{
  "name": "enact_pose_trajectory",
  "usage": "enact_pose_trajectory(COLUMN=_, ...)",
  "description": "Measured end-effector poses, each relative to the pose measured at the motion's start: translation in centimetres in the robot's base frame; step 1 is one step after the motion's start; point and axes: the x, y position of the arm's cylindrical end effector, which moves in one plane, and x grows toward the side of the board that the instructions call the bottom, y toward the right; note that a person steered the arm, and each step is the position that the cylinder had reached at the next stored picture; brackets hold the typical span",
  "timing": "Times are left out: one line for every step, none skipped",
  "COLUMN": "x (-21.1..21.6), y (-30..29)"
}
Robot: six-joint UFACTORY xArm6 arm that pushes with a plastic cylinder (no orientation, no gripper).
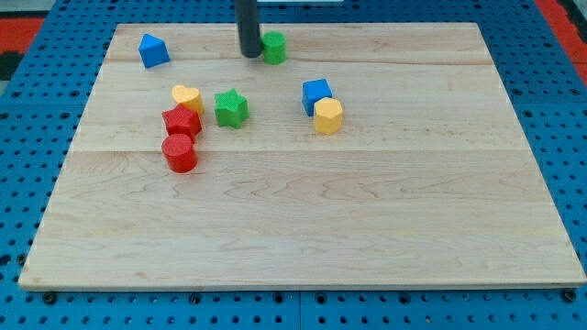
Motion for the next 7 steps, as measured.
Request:
enact_pose_trajectory(x=0.0, y=2.1)
enact_pose_trajectory(x=-0.2, y=4.9)
enact_pose_trajectory(x=-0.5, y=8.3)
enact_pose_trajectory(x=-0.5, y=8.8)
enact_pose_trajectory(x=1.6, y=11.0)
enact_pose_trajectory(x=1.4, y=17.0)
enact_pose_trajectory(x=-2.2, y=17.2)
